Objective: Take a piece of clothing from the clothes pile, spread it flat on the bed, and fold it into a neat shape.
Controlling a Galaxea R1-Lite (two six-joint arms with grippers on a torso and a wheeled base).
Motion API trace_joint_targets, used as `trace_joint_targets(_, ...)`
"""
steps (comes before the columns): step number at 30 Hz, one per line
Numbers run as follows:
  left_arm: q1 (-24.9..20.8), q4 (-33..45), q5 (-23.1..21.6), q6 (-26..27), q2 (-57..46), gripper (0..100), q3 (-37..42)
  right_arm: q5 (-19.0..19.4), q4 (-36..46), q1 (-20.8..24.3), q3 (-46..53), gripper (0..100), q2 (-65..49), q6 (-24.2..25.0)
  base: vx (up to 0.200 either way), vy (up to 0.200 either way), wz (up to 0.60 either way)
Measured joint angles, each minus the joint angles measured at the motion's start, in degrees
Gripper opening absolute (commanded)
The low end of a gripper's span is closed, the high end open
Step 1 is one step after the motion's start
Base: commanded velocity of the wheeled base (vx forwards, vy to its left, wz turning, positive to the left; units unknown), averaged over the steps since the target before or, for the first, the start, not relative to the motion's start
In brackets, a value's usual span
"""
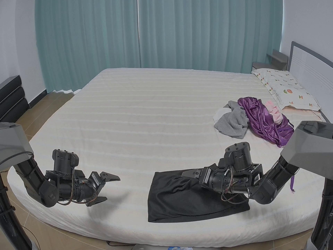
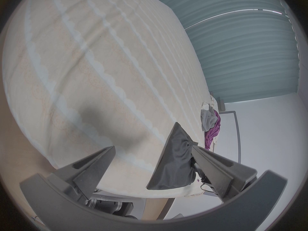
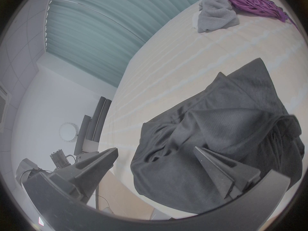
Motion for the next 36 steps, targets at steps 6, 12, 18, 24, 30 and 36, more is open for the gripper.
trace_joint_targets(6, 0.0, 0.0, 0.0, 0.0, 0.0, 100, 0.0, -0.3, 4.3, -2.3, -2.6, 100, 1.1, -1.2, 0.0, 0.0, 0.0)
trace_joint_targets(12, 0.0, 0.0, 0.0, 0.0, 0.1, 100, 0.0, -4.1, 5.2, -7.1, -6.2, 100, 3.9, -3.9, 0.0, 0.0, 0.0)
trace_joint_targets(18, 0.0, 0.0, 0.1, 0.1, 0.1, 100, 0.0, -10.4, 4.9, -13.1, -8.5, 100, 5.7, -10.8, 0.0, 0.0, 0.0)
trace_joint_targets(24, 0.0, 0.0, 0.2, 0.1, 0.1, 100, -0.1, -7.7, 0.4, -17.5, -7.1, 100, 5.9, -12.1, 0.0, 0.0, 0.0)
trace_joint_targets(30, 0.0, 0.0, 0.3, 0.1, 0.1, 100, -0.1, -1.2, -1.7, -18.9, -4.4, 100, 5.3, -12.4, 0.0, 0.0, 0.0)
trace_joint_targets(36, 0.0, 0.0, 0.3, 0.1, 0.1, 100, 0.0, 3.4, -1.8, -18.7, -3.4, 100, 4.9, -12.4, 0.0, 0.0, 0.0)
